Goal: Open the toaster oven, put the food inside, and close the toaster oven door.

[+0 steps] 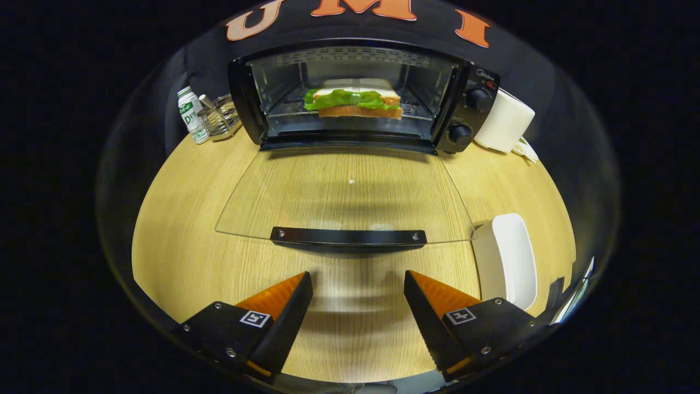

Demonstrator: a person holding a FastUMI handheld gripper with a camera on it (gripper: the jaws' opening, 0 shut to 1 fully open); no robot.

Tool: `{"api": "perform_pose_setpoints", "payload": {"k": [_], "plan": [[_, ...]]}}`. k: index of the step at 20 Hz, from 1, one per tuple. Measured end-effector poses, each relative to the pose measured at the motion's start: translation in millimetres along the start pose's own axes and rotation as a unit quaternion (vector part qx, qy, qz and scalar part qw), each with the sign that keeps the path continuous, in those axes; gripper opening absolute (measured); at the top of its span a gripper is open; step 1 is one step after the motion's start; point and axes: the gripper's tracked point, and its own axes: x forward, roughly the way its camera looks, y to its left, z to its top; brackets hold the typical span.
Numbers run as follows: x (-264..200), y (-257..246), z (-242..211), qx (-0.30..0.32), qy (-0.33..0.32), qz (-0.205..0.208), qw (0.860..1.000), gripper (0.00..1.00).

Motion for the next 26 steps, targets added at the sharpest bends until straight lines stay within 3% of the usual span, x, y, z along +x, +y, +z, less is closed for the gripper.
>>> {"api": "perform_pose_setpoints", "payload": {"k": [8, 15, 26], "plan": [[16, 4, 11, -0.003, -0.014, -0.003, 1.0, 1.0], [-16, 2, 35, 0.002, -0.04, 0.003, 0.999, 1.0], [-55, -3, 139, 0.029, -0.14, 0.002, 0.99, 1.0]]}}
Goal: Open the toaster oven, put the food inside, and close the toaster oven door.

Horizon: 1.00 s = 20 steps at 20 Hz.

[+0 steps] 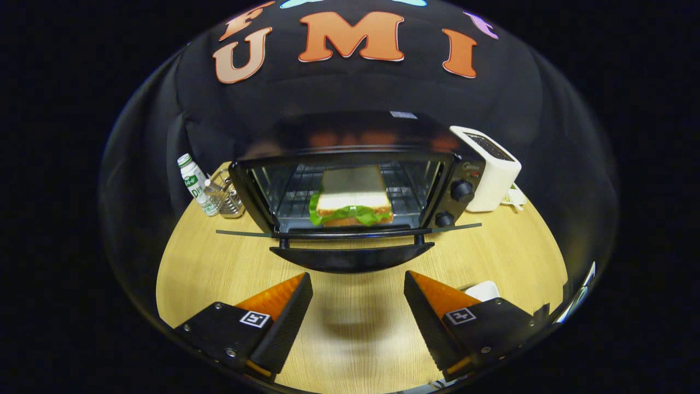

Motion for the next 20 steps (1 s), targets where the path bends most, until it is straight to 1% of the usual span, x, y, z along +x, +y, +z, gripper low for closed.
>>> {"api": "perform_pose_setpoints", "payload": {"k": [5, 9, 11, 16, 20], "plan": [[15, 2, 40, 0.014, -0.035, 0.001, 0.999, 1.0], [33, -1, 65, 0.017, -0.053, -0.006, 0.998, 1.0], [31, -4, 73, 0.017, -0.056, -0.005, 0.998, 1.0], [14, -5, 61, 0.009, -0.038, 0.007, 0.999, 1.0], [-19, -26, 69, 0.026, -0.047, 0.019, 0.998, 1.0]]}}
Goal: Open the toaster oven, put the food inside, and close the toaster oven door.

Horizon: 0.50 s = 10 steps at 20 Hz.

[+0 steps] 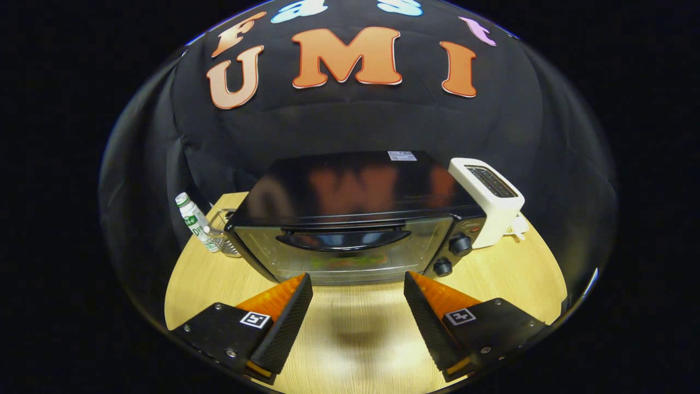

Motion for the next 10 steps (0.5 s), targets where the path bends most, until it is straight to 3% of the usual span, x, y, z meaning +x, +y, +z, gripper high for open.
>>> {"api": "perform_pose_setpoints", "payload": {"k": [5, 10], "plan": [[-40, -52, 52, 0.01, -0.035, -0.006, 0.999, 1.0], [-93, -99, 135, 0.002, -0.101, -0.003, 0.995, 1.0]]}}
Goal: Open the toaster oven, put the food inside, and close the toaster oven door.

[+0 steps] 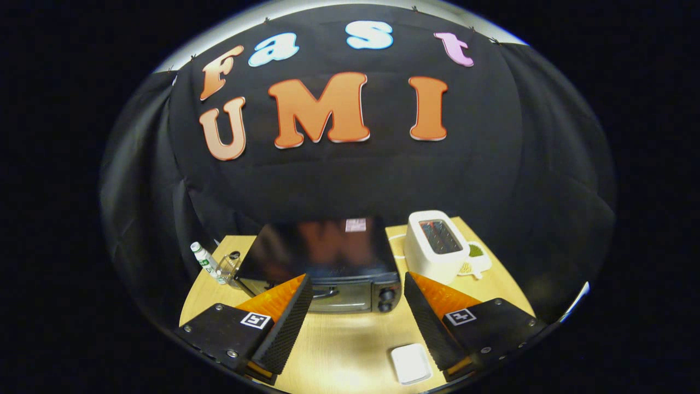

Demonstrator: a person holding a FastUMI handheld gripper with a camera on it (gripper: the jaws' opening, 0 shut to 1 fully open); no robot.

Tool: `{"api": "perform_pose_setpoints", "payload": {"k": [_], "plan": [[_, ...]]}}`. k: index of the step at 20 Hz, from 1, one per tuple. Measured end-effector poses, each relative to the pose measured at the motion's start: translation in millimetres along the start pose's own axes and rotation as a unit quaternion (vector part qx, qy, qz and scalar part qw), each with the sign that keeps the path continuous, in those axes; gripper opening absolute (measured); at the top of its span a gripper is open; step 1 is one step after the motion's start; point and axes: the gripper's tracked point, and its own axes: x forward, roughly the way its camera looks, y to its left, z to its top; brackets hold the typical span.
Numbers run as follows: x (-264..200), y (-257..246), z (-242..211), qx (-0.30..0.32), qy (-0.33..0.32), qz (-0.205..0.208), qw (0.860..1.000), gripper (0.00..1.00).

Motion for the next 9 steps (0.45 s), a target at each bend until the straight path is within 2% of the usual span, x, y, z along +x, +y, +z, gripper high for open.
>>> {"api": "perform_pose_setpoints", "payload": {"k": [4, 6, 9], "plan": [[-22, -33, 66, -0.004, -0.057, 0.011, 0.998, 0.99], [-33, -56, 90, -0.016, -0.081, 0.004, 0.997, 1.0], [-48, -74, 117, -0.009, -0.108, 0.016, 0.994, 0.99]]}}
